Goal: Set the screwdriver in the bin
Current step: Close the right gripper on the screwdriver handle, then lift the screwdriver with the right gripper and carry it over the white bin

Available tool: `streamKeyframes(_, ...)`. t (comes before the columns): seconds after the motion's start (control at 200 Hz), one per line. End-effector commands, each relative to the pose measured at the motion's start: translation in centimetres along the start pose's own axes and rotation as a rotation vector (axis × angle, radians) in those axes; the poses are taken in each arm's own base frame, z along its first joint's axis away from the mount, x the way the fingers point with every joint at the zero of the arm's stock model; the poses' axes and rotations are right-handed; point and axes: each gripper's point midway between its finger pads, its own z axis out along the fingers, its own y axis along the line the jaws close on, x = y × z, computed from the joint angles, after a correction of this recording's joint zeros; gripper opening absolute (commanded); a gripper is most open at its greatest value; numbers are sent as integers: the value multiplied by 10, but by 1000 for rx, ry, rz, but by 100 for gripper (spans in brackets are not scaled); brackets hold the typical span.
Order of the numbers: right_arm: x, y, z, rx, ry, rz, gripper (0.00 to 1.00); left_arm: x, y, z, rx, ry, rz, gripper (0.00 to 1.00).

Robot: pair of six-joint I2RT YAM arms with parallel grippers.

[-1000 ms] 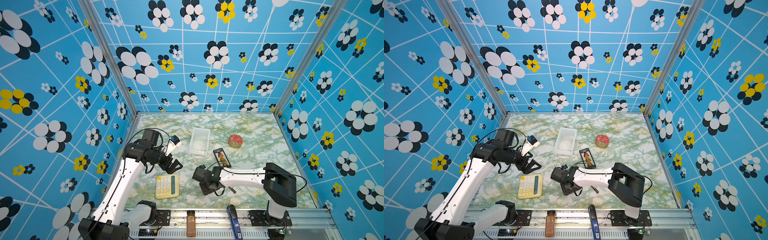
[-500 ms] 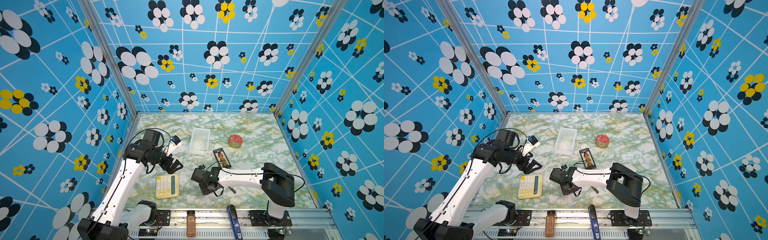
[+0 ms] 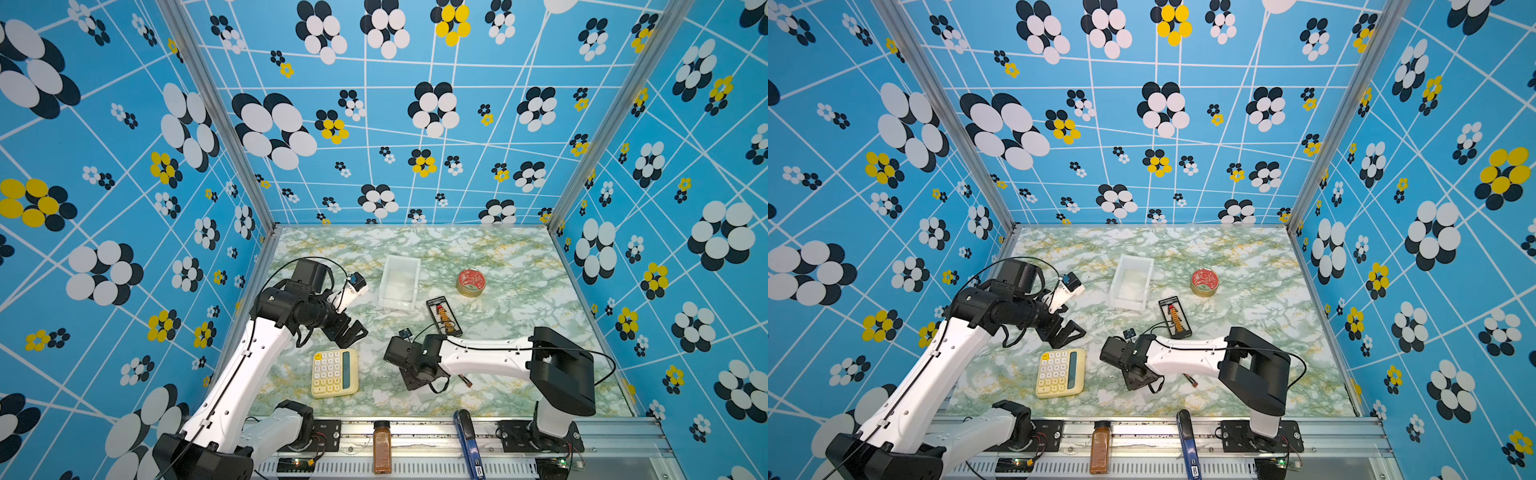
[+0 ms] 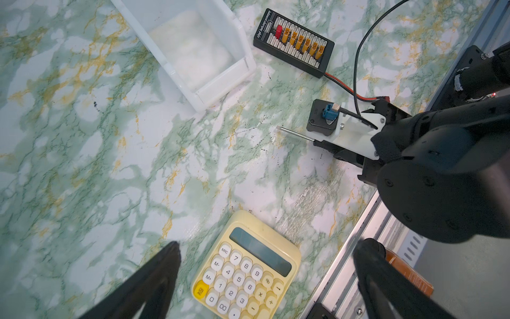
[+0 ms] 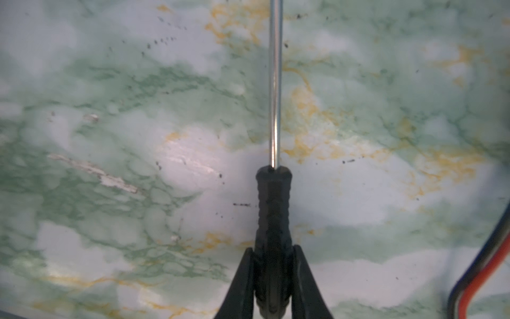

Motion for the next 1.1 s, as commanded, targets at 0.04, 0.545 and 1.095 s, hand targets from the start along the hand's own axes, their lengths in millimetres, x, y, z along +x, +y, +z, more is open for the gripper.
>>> streamKeyframes(0.04,-9,-13,-22,0,-28,-8,11,0,-11,2,56,-4,-2,99)
streamKeyframes(0.545,-112,-43,-80,-94,-106,33,12,2,-5,-10,-20,-12,50,99)
streamKeyframes(1.095,-237,-65,-47,-45,-165,121,13,-6,-12,-17,8,-39,52,99)
